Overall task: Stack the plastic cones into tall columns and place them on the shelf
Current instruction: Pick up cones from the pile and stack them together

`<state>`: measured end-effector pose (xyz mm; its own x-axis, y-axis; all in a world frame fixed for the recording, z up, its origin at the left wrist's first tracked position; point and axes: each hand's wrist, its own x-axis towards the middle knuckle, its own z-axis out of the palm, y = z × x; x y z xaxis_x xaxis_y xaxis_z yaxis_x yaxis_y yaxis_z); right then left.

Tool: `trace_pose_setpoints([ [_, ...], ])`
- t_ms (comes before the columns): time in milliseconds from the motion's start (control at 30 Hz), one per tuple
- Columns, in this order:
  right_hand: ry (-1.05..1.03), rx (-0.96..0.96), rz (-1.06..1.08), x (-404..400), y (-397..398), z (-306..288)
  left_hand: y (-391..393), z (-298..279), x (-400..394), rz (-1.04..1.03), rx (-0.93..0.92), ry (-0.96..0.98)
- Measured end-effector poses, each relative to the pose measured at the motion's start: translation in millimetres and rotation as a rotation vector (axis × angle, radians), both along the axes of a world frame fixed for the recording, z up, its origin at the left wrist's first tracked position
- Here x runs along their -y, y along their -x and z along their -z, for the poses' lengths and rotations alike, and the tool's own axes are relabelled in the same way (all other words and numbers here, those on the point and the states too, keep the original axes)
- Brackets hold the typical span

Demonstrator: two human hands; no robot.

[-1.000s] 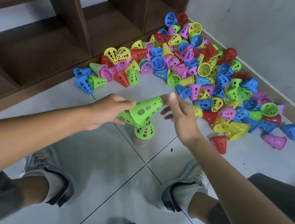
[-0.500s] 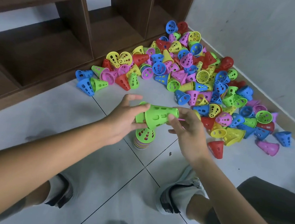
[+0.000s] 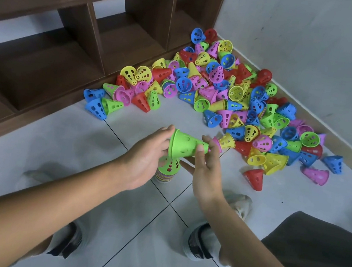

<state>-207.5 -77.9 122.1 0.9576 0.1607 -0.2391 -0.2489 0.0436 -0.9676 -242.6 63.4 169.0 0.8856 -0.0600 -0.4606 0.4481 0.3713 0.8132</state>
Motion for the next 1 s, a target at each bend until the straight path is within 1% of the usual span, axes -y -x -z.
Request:
trace_pose_setpoints([
  [100,-0.027,-0.042,0.015,-2.0,-1.8,-2.2,2.4,6.5,3.1,0.149,0.035,-0.051],
  [200,-0.060,-0.083,0.003,-1.8,-4.1,-1.1,5.4,5.9,2.2,0.201,0.079,-0.212],
  [267,-0.043,-0.065,0.005,-0.9,-6.5,1.7,5.8,-0.7,0.5,0.203,0.102,-0.301],
  [367,0.082,0.068,-0.004,-1.3,-6.0,-2.4,3.5,-0.8,-6.8,0.174,0.202,-0.507],
  [433,0.265,0.206,-0.040,-2.3,-7.4,-0.3,2.0,6.1,-16.8,0.128,0.254,-0.603],
  [500,0.456,0.323,-0.123,-5.9,-8.6,7.4,2.3,18.2,-31.4,0.089,0.207,-0.668],
  [567,0.568,0.351,-0.233,-9.0,-8.4,16.9,1.5,33.0,-47.4,0.055,0.139,-0.777],
  [633,0.625,0.334,-0.347,-12.3,-8.1,25.9,1.6,44.2,-61.5,0.038,0.094,-0.854],
  [733,0.658,0.309,-0.500,-11.5,-9.9,37.0,-0.8,56.3,-77.2,0.051,0.054,-0.911],
  [800,0.640,0.328,-0.519,-7.5,-13.1,40.2,-4.8,61.1,-85.4,0.064,0.050,-0.948],
  [900,0.612,0.381,-0.462,4.4,-27.3,44.0,-17.3,68.0,-97.2,0.072,0.033,-0.997],
  [1000,0.706,0.376,-0.355,14.8,-56.2,50.6,-34.1,78.4,-112.3,0.082,0.013,-1.041],
])
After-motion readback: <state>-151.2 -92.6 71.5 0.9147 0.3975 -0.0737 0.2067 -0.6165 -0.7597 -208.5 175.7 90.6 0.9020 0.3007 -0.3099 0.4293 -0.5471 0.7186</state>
